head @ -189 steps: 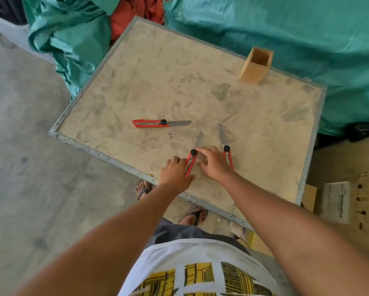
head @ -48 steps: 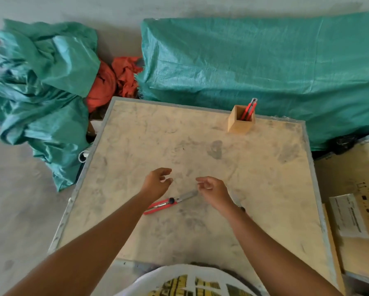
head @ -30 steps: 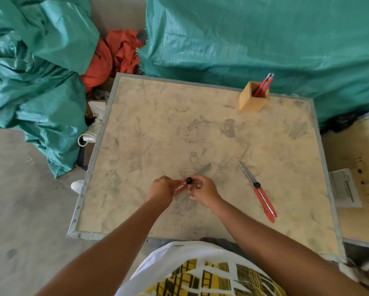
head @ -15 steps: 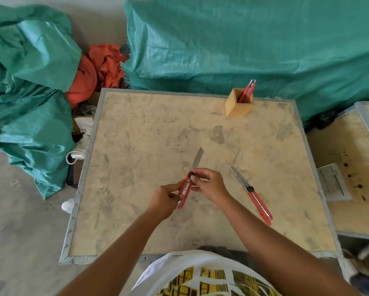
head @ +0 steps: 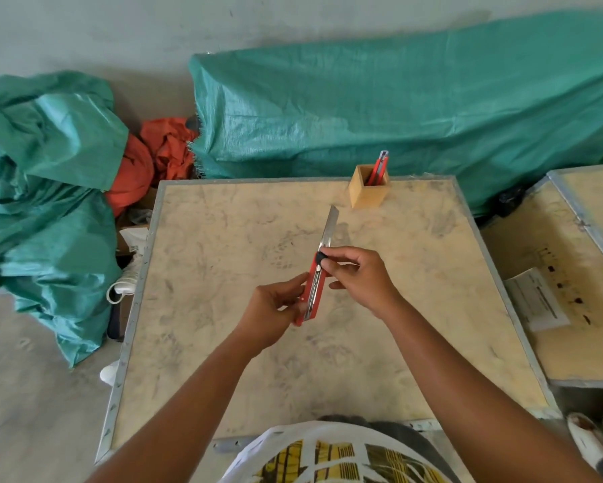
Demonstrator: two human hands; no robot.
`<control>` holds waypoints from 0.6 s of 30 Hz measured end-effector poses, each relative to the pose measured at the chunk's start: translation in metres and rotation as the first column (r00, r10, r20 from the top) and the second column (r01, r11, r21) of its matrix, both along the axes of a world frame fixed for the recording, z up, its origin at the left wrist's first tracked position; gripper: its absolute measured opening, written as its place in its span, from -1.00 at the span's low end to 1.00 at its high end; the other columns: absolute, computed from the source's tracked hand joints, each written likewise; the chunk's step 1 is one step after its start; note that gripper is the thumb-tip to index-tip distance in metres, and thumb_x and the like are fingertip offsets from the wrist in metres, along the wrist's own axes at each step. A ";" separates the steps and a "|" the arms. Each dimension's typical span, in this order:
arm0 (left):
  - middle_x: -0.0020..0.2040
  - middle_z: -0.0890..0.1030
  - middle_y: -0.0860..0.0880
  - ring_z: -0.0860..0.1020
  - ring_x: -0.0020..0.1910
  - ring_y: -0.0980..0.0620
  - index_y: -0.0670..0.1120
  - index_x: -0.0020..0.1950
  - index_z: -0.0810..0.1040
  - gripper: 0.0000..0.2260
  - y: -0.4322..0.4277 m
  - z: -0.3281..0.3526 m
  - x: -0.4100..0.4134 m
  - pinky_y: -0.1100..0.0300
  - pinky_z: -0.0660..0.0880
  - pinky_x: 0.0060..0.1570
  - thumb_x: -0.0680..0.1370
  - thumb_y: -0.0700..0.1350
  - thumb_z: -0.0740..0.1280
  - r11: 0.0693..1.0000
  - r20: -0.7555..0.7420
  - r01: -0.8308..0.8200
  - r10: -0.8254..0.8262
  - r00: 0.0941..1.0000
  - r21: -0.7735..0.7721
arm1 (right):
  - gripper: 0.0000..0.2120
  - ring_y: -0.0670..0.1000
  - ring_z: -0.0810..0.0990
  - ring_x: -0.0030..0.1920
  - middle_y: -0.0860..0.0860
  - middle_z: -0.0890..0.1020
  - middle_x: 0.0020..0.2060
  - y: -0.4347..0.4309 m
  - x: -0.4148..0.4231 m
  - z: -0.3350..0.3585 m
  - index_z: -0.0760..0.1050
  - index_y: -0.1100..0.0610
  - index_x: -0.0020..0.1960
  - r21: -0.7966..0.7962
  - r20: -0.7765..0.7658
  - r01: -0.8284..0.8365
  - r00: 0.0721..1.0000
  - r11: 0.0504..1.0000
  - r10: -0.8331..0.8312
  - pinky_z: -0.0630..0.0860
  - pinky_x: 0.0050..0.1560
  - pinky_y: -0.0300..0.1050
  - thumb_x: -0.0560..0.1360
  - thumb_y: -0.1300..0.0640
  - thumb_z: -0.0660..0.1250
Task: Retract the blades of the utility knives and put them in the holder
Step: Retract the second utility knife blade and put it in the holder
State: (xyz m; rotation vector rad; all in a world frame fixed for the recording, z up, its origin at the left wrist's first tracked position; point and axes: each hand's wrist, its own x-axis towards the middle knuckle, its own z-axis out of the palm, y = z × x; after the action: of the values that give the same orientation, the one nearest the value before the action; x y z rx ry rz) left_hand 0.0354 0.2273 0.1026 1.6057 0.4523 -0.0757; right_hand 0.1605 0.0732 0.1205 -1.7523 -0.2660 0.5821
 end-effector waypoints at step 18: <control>0.16 0.71 -0.10 0.65 -0.08 0.05 -0.05 0.40 0.53 -0.50 -0.049 0.048 0.000 0.04 0.58 -0.09 0.53 -0.44 0.35 0.994 0.130 0.012 0.002 0.992 -0.107 | -0.78 -0.20 0.60 0.16 -0.16 0.62 0.14 -0.063 0.004 0.044 0.74 0.00 0.09 -0.154 0.287 -0.282 0.904 0.947 0.316 0.49 0.11 -0.39 0.45 0.14 0.55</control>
State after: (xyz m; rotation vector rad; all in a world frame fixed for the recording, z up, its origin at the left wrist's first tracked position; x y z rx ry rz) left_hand 0.0356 0.1782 0.1509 1.4962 0.3377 0.0011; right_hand 0.1648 0.0100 0.1647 -1.9227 -0.7473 0.5468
